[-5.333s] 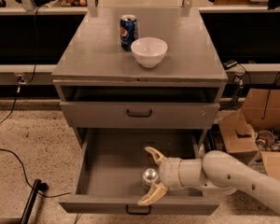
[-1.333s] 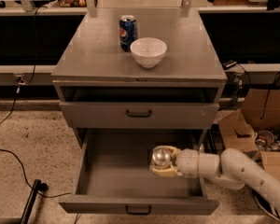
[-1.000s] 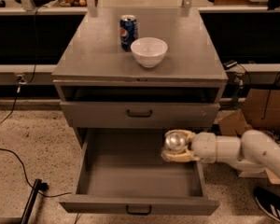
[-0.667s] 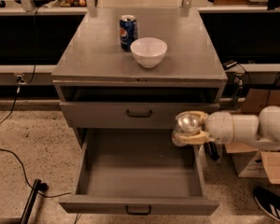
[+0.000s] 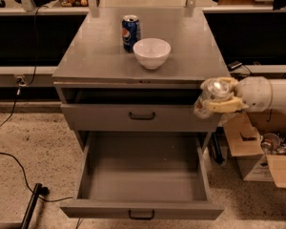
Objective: Pick 7up can from middle drawer and place on counter
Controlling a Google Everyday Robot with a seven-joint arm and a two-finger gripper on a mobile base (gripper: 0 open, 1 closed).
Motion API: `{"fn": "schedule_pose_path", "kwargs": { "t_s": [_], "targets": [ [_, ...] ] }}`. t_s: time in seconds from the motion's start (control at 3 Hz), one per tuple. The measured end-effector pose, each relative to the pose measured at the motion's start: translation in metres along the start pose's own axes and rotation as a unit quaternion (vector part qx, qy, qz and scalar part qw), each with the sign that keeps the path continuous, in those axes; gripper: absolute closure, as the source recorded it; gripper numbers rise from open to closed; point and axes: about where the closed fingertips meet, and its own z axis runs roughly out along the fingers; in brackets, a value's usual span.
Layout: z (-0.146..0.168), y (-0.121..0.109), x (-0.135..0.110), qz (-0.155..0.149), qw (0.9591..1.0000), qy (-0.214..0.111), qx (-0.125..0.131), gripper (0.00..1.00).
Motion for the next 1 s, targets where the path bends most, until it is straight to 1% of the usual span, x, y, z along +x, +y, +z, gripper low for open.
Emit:
{"fn": "schedule_pose_path", "kwargs": {
  "t_s": [0.33,0.67,1.0],
  "targets": [
    [-0.013,-0.025,-0.044,-0.053,0.9974,0.035,0.033,1.0],
    [-0.012,-0.025,-0.045,-0.053,0.9974,0.034,0.034,1.0],
    [-0.013,-0.051,-0.08,-0.063,0.996,0.02,0.061,1.0]
  ]
}}
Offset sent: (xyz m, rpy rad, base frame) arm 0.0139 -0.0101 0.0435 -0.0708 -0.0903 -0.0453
